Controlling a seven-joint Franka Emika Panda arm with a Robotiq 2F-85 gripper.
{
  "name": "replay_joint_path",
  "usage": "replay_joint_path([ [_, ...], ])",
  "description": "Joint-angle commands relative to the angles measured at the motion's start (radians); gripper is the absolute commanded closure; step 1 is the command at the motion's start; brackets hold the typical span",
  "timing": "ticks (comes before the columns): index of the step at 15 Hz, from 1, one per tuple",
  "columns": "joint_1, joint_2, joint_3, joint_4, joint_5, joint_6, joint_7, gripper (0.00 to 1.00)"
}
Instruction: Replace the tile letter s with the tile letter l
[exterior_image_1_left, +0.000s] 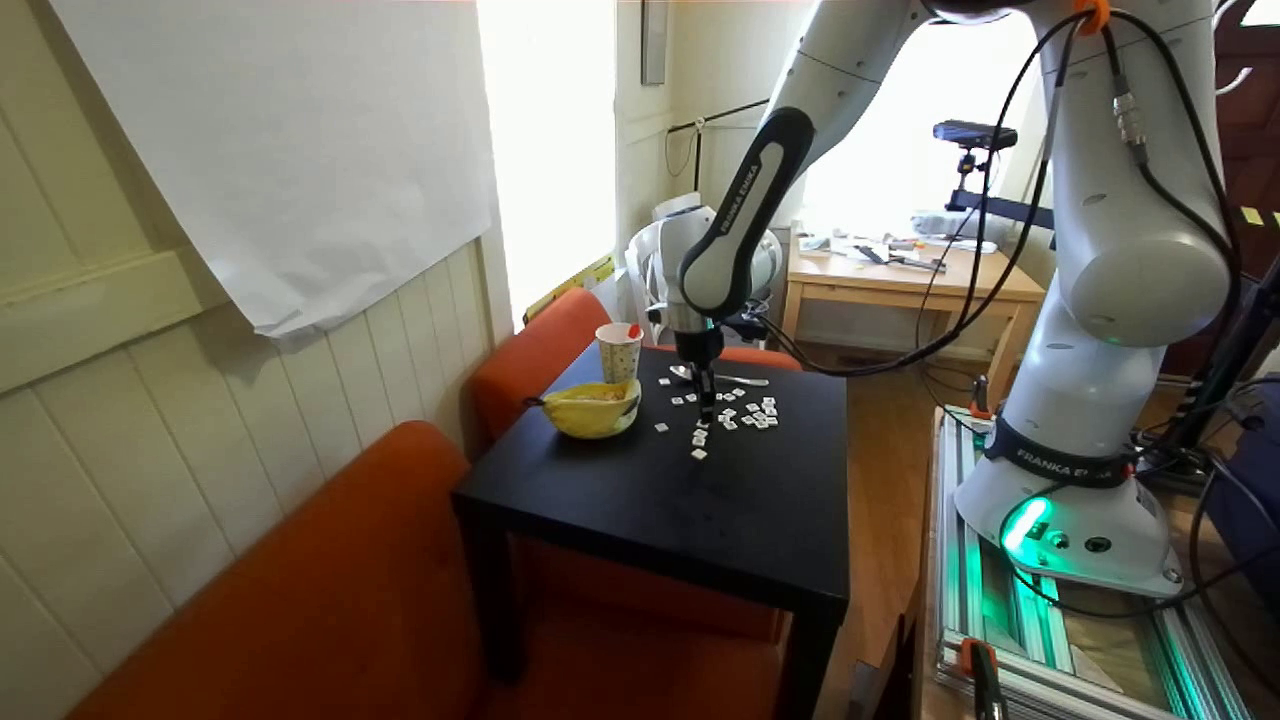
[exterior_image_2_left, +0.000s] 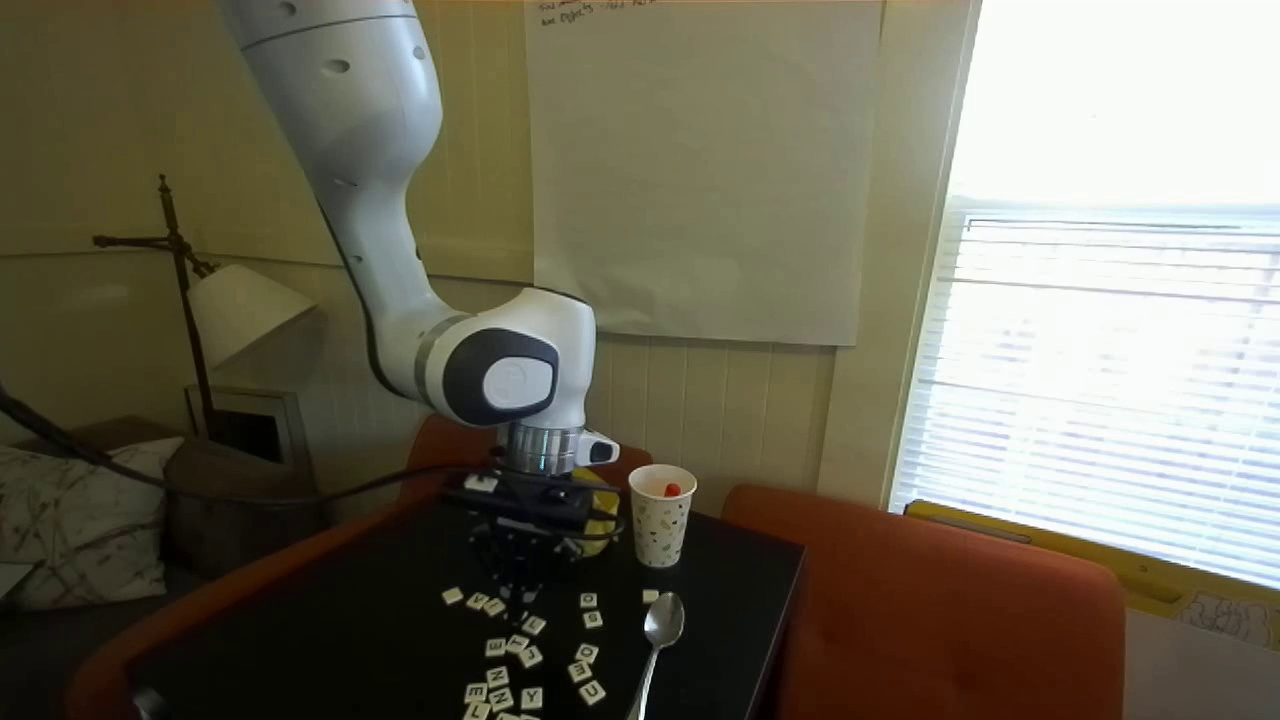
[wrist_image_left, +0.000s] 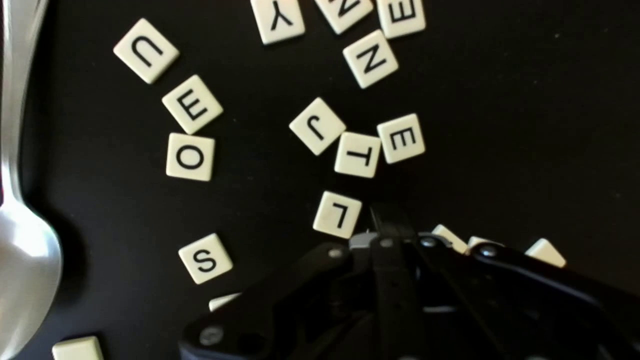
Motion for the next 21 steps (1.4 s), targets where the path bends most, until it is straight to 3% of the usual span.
replay_joint_path([
  [1,-0.012,0.034,0.003,0.008,-0.02,0.006,-0.03,1.0],
  [8,-0.037,-0.073,0.026,-0.062,0.037,0.018,-0.06,1.0],
  [11,-0.112,-0.147,0.102,-0.111,0.196,0.02,-0.187,1.0],
  [13,-0.121,-0.193,0.111,-0.131,0.292,0.012,-0.248,1.0],
  [21,-0.06,-0.316,0.002,-0.188,0.321,-0.057,-0.187,1.0],
])
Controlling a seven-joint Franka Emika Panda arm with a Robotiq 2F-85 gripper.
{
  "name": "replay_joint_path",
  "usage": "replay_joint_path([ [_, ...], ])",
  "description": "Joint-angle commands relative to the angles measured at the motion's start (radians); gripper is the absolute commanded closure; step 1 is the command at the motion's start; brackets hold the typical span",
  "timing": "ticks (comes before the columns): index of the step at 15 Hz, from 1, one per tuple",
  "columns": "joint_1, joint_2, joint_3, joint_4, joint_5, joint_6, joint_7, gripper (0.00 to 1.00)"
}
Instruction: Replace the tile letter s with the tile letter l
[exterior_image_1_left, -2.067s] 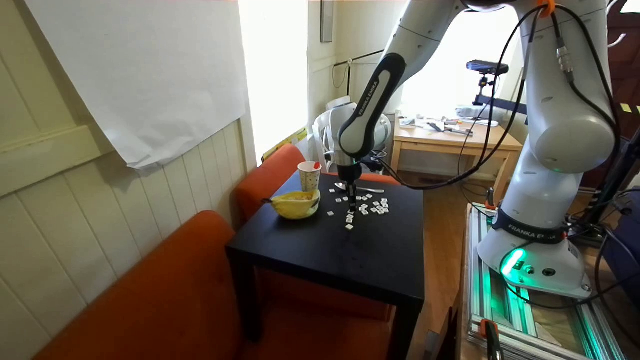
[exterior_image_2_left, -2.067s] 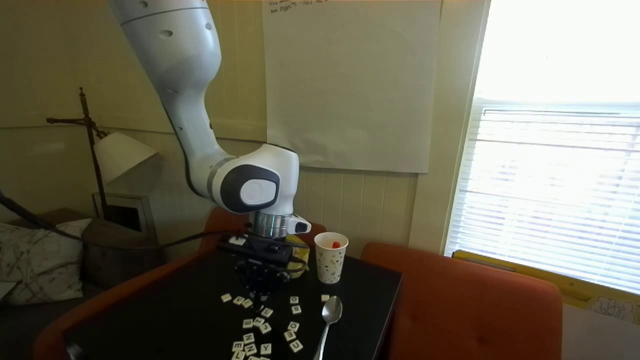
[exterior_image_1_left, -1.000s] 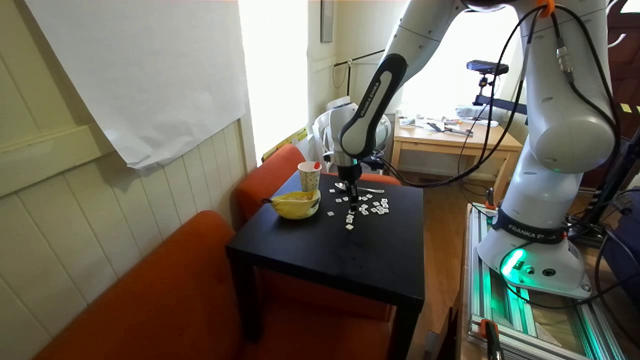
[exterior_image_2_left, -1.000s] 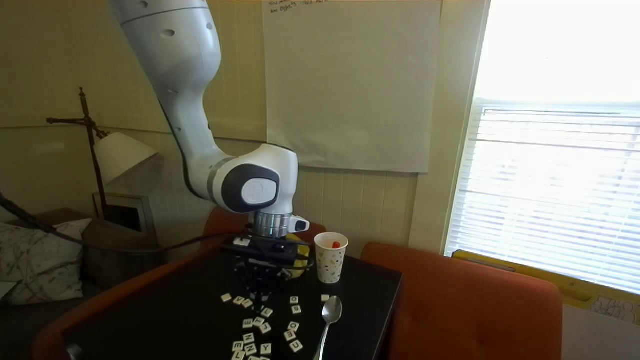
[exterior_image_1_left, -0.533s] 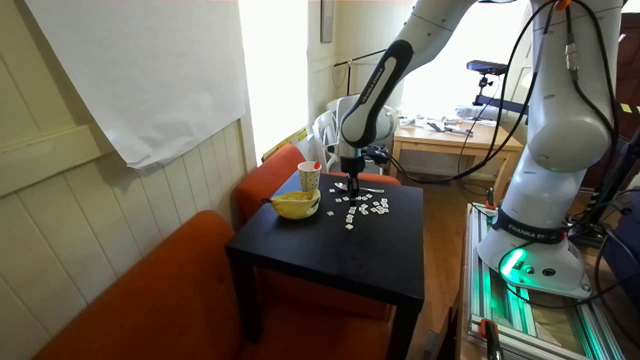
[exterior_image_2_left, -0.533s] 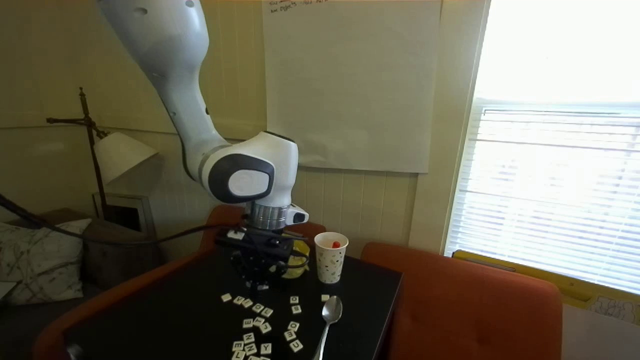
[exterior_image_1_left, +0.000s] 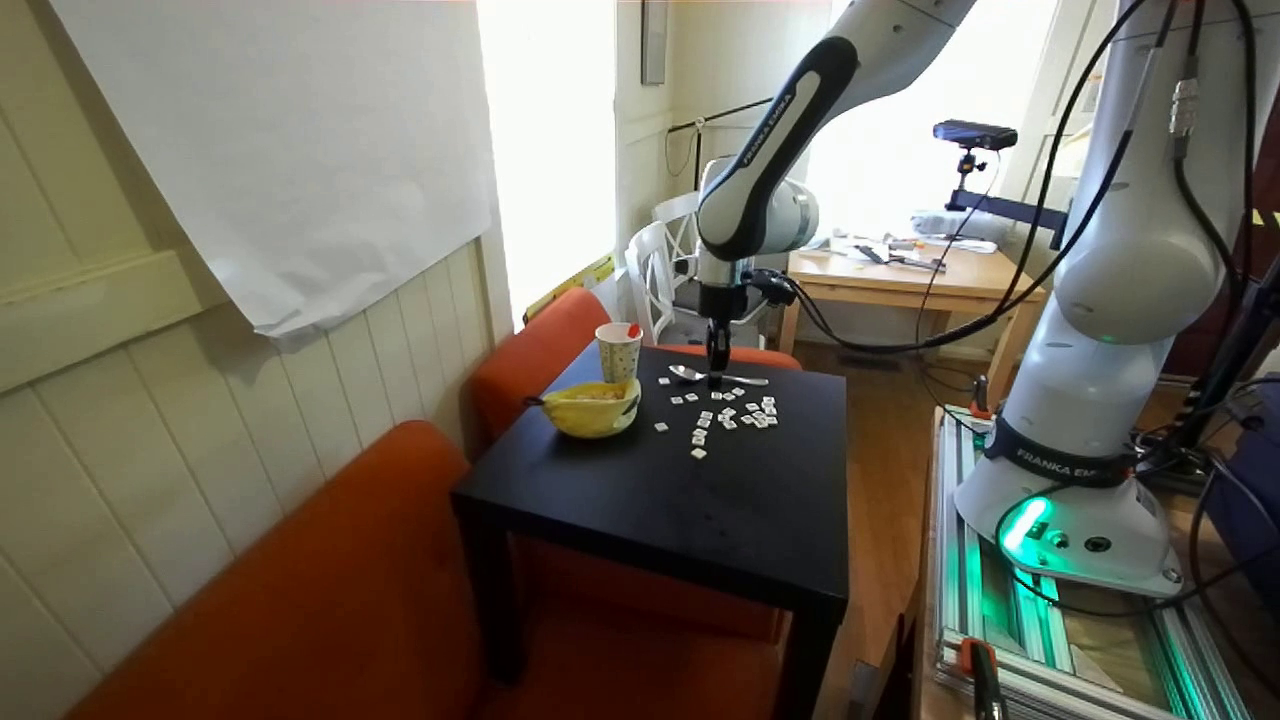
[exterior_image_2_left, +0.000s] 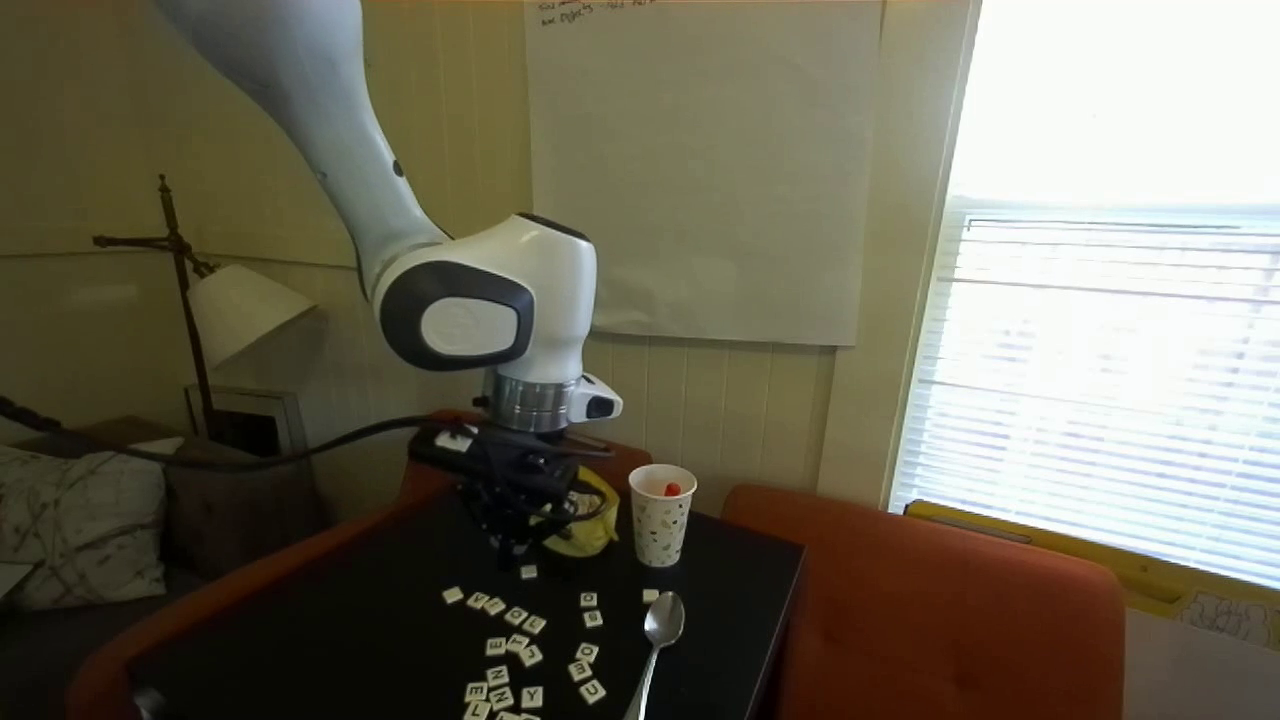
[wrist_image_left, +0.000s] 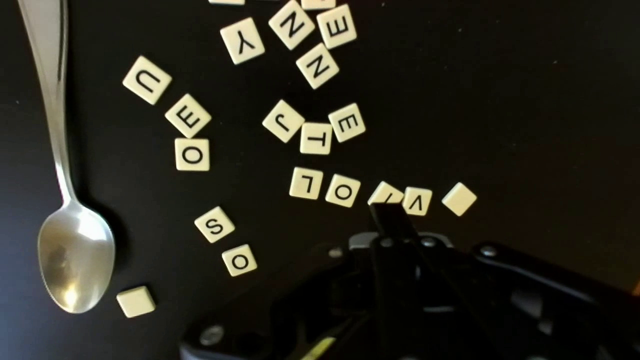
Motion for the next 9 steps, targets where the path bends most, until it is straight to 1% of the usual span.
replay_joint_path([
  [1,0.033,-0.082,-0.055,-0.05,0.009,-0.059,0.036,0.74],
  [2,0.036,-0.091,-0.064,-0.052,0.017,-0.073,0.03,0.72],
  [3,0.042,-0.1,-0.076,-0.055,0.015,-0.087,0.036,0.67],
  [5,0.05,-0.11,-0.092,-0.054,0.021,-0.11,0.03,0.53],
  [9,0.07,-0.142,-0.122,-0.047,-0.013,-0.15,0.065,0.26],
])
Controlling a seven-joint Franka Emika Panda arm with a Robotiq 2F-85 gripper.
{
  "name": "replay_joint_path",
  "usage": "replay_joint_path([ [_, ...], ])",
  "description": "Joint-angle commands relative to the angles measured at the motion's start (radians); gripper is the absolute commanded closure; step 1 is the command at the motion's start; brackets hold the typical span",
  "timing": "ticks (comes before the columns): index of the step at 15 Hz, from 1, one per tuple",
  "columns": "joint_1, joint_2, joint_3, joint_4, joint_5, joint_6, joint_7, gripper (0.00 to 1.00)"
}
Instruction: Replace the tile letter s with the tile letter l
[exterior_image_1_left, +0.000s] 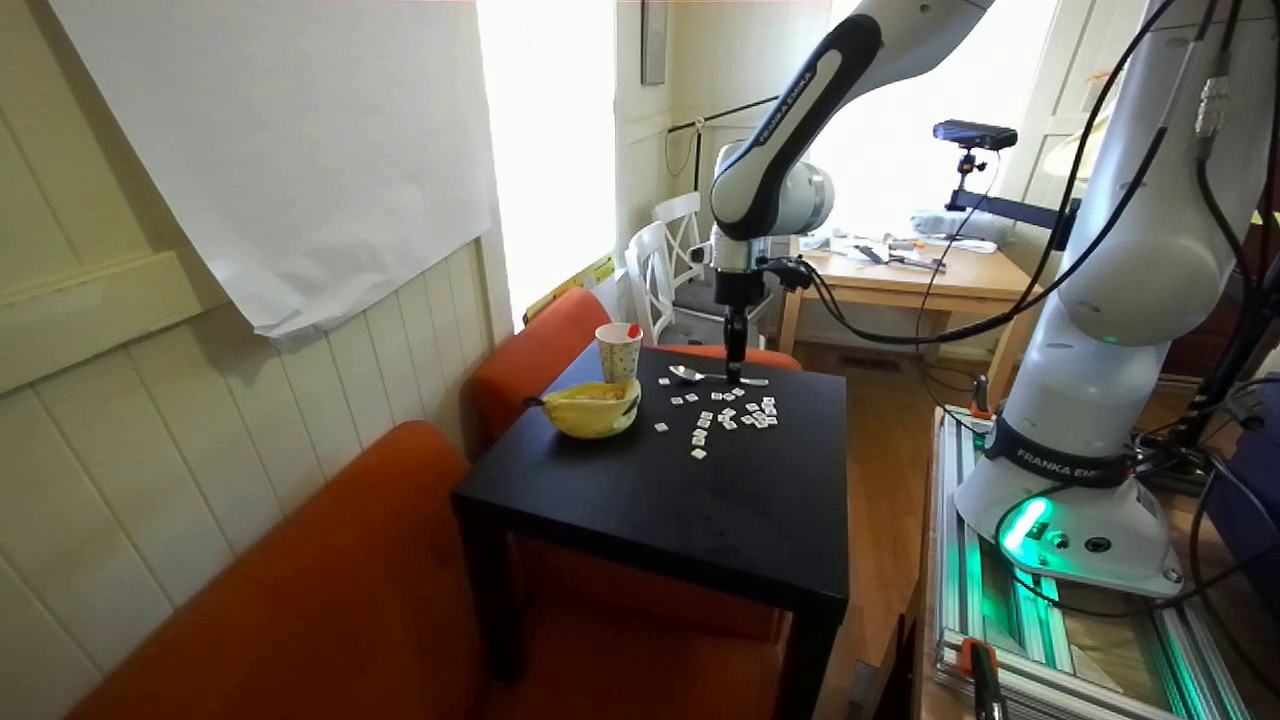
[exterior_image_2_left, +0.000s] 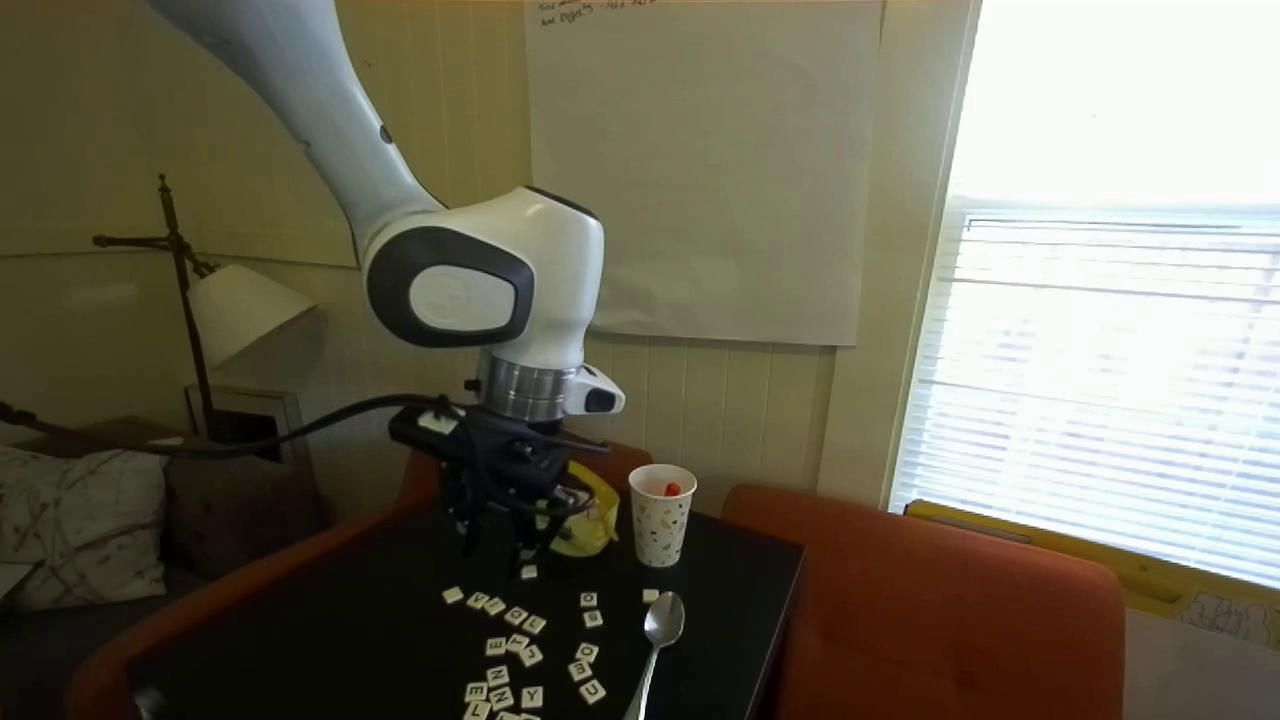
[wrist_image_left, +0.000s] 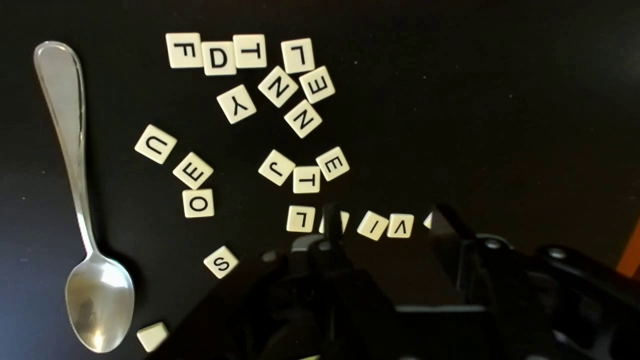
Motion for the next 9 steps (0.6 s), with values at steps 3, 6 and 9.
replay_joint_path([
  [3,0.04,-0.082,-0.046,-0.018,-0.011,-0.057,0.065,0.04],
  [6,0.049,-0.049,-0.056,0.001,-0.003,-0.037,0.042,0.08],
  [9,0.05,-0.052,-0.056,0.001,-0.003,-0.04,0.045,0.04],
])
